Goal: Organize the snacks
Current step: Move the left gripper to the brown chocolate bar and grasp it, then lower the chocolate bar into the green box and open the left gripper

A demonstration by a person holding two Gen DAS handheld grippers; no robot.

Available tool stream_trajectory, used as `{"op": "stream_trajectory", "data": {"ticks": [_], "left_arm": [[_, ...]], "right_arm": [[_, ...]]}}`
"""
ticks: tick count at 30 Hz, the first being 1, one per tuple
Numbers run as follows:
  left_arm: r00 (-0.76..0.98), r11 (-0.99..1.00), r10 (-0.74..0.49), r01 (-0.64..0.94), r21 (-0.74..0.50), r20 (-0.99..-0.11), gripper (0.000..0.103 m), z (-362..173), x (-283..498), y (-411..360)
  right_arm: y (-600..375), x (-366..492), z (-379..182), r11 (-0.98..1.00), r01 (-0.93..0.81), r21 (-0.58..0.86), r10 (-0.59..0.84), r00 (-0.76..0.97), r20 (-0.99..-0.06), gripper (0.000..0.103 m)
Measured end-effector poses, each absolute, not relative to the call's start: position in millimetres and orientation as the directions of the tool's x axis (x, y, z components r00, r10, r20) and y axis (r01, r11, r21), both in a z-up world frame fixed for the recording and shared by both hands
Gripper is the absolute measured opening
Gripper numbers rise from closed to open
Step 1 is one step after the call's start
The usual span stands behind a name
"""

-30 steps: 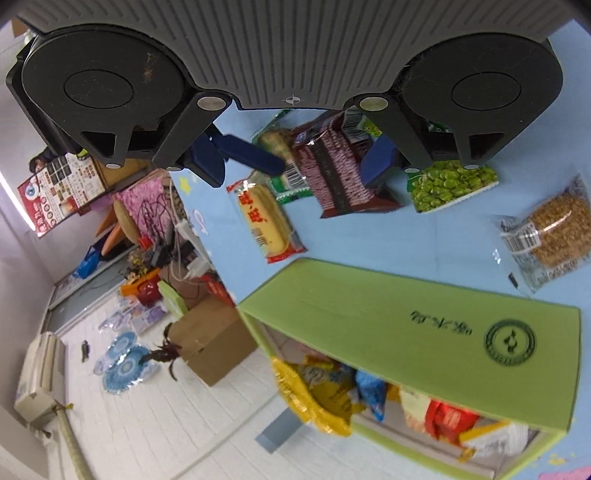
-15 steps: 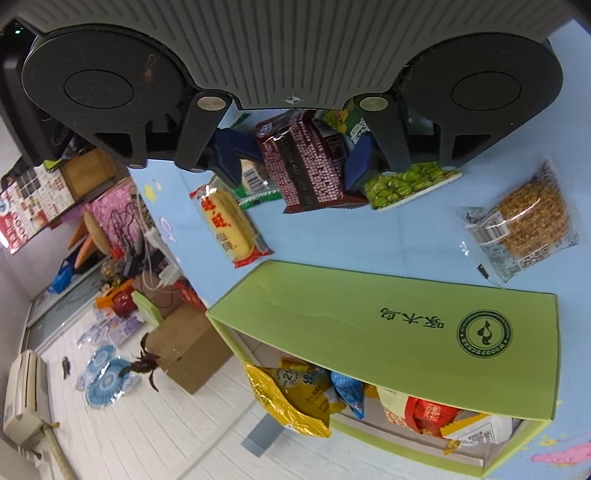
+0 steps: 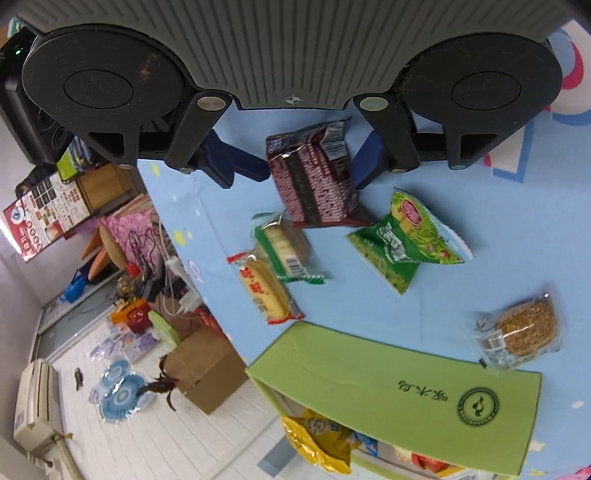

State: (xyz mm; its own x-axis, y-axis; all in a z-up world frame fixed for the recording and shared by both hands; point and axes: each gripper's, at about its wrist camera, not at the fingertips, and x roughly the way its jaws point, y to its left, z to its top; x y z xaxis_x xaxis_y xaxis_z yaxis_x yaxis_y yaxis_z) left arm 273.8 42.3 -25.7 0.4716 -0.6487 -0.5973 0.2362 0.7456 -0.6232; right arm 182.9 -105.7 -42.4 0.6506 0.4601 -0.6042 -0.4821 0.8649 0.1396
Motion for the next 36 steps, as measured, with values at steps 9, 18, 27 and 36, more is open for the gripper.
{"op": "stream_trajectory", "data": {"ticks": [9,18,27,36], "left_arm": [[0.43,0.764,-0.628,0.185,-0.618,-0.648,0.057,-31,303,32],[0.414,0.778,-0.62,0.212,-0.592,-0.667,0.013,-30,303,34],[0.458,0.739,-0.66,0.253,-0.625,-0.596,0.013,8,335,35],[0.629,0.784,-0.57,0.225,-0.578,-0.529,0.015,69,408,75]], "right_arm": [[-103,192,-42,0.895,-0.416,0.164,0.426,0.683,-0.594,0.09],[-103,195,-47,0.911,-0.39,0.136,0.391,0.709,-0.587,0.059],[-113,222,-16,0.916,-0.388,0.101,0.379,0.755,-0.535,0.057],[-81,323,35,0.862,-0.505,0.041,0.467,0.76,-0.452,0.058]]}}
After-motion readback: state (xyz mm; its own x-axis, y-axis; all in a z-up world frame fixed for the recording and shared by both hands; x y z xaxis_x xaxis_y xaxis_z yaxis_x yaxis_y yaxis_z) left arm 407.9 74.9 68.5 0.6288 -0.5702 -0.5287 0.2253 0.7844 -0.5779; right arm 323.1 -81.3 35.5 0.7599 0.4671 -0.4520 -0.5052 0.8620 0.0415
